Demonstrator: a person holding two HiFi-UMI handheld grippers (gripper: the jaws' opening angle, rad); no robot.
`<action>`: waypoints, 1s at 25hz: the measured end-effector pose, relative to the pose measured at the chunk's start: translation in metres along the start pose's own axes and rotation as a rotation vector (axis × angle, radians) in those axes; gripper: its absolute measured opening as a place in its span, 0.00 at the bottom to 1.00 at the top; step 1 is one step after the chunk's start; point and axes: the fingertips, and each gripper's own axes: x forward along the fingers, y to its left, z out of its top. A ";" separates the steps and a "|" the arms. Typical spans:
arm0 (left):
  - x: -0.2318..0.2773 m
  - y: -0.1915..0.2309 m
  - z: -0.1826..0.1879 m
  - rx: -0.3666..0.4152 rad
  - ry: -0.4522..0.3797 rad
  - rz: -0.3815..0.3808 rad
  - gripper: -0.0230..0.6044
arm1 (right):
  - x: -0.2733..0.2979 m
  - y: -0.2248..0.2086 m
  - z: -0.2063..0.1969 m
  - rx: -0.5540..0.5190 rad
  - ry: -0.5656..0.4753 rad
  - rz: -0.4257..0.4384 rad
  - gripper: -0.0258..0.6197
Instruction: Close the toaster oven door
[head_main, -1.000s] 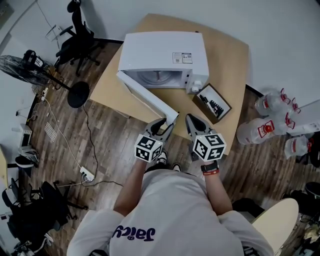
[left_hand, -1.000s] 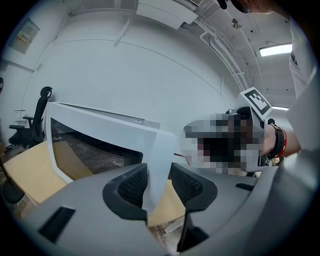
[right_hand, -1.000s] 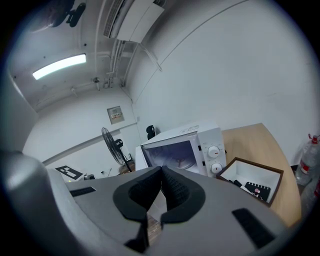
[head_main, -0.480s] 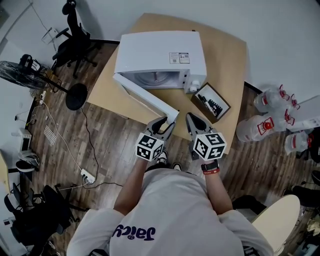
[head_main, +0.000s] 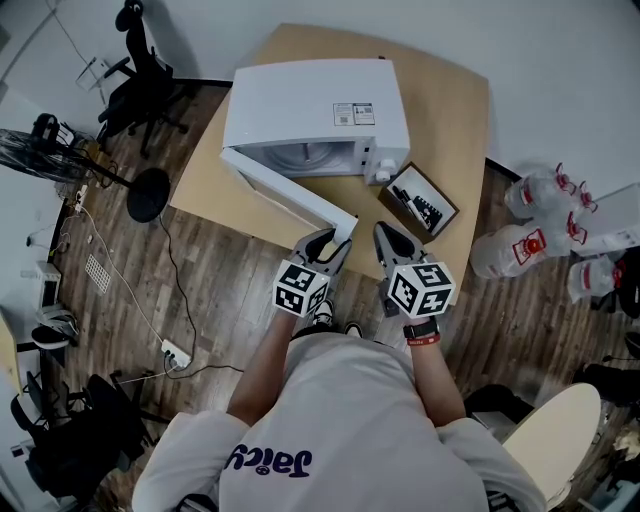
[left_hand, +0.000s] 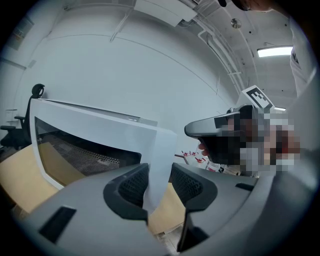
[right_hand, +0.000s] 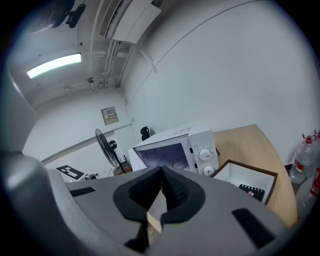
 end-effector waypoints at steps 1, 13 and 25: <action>0.001 0.000 0.000 0.000 0.000 -0.002 0.29 | 0.000 -0.001 0.000 0.000 -0.001 -0.002 0.06; 0.016 0.004 0.008 0.010 0.004 -0.028 0.29 | 0.002 -0.013 0.003 0.007 -0.003 -0.035 0.06; 0.033 0.008 0.014 0.023 0.019 -0.046 0.29 | 0.007 -0.018 0.008 0.018 -0.020 -0.058 0.06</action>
